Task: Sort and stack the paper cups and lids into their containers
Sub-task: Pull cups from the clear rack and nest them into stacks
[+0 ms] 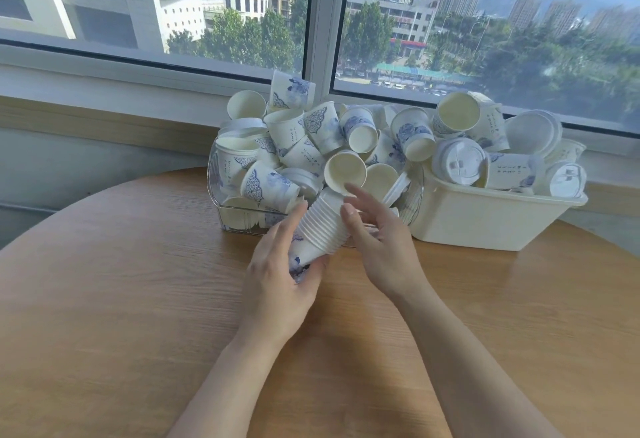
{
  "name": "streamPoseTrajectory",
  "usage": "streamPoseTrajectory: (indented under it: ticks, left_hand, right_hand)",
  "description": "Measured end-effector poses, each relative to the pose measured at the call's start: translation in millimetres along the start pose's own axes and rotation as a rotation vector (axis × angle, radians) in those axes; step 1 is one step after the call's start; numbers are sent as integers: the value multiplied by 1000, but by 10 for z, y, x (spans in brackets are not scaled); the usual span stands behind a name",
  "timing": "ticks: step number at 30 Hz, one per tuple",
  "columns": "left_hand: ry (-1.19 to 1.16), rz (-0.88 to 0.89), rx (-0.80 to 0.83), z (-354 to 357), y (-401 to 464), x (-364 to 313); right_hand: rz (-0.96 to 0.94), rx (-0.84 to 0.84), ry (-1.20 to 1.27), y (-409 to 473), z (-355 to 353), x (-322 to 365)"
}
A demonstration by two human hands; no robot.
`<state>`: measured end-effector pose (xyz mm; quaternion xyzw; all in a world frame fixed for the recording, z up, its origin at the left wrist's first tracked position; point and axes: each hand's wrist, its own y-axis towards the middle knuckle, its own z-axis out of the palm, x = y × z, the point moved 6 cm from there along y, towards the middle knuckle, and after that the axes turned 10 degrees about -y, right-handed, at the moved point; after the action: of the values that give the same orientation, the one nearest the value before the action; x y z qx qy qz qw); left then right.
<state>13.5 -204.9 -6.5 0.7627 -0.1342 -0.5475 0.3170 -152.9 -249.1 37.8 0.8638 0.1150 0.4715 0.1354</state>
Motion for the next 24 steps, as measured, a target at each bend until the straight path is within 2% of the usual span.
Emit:
streamPoseTrajectory:
  ticks: [2,4,9,13,17,21,24]
  left_hand:
    - [25,-3,-34,-14,-3,-2]
    - [39,-10,-50,-27,-8,21]
    - [28,-36,-59,-46,-3,73]
    - [15,-31,-65,-66,14,76]
    - [7,-30,-79,-83,31,66]
    - [-8,-31,-93,-108,21,53]
    - [-11,-30,-93,-111,12,42]
  right_hand:
    - [-46,-92,-222,112,-101,1]
    - [-64,-109,-380,234,-111,-30]
    - [-45,-117,-533,410,-75,-79]
    - [-69,-221,-454,360,-196,15]
    - [-49,-268,-252,241,-366,77]
    - [-53,-274,-73,152,-486,146]
    - [-33,-200,27,117,-509,167]
